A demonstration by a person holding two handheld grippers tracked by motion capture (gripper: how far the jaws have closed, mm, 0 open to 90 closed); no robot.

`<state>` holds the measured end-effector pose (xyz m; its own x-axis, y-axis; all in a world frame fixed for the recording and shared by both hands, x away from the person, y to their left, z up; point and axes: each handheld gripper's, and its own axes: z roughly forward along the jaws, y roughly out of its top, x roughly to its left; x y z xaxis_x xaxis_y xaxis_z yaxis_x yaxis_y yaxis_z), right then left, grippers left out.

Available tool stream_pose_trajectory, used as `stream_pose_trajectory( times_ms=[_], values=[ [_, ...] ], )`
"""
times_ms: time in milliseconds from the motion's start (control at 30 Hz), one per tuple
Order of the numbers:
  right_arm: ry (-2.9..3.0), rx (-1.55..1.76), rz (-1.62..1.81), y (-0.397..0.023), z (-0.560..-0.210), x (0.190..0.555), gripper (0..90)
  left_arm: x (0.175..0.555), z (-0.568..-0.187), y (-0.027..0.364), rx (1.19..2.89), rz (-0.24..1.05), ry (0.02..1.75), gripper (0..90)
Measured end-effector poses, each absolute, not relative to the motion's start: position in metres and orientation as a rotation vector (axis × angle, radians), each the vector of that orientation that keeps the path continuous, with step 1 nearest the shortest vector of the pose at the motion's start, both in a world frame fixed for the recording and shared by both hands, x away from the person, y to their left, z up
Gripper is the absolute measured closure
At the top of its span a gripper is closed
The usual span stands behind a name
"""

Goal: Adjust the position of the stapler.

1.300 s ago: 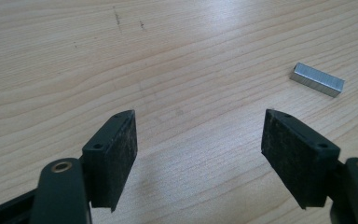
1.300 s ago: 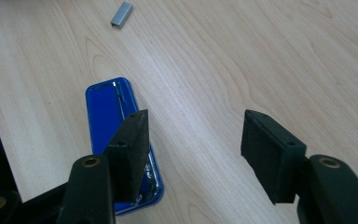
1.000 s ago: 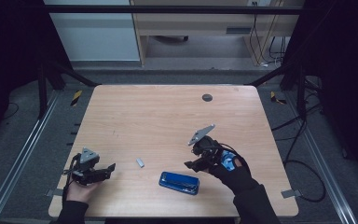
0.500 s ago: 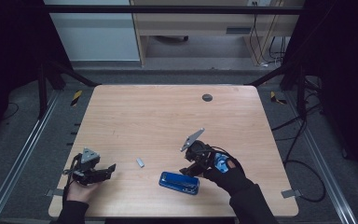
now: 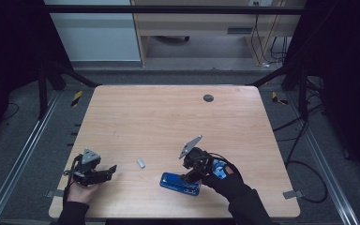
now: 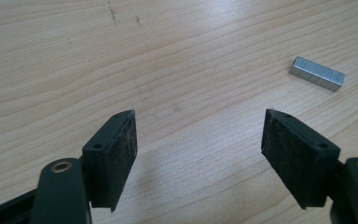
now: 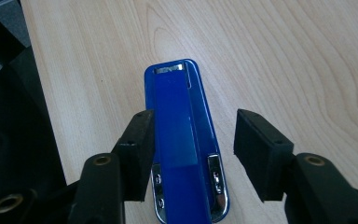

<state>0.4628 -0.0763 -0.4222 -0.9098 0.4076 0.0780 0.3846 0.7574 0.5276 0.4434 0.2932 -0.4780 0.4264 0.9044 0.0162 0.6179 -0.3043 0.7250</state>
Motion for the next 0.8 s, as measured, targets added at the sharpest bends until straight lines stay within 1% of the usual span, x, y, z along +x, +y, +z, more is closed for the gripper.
stream_pose_trajectory(
  times_ms=[500, 800],
  values=[
    [2.964, 0.593, 0.785, -0.069, -0.447, 0.458, 54.3, 0.444, -0.479, 0.292, 2.037, 0.563, 1.281, 26.6],
    [2.979, 0.579, 0.754, -0.066, -0.456, 0.458, 58.8, 0.444, -0.479, 0.292, 2.048, 0.565, 1.275, 26.5]
  ],
)
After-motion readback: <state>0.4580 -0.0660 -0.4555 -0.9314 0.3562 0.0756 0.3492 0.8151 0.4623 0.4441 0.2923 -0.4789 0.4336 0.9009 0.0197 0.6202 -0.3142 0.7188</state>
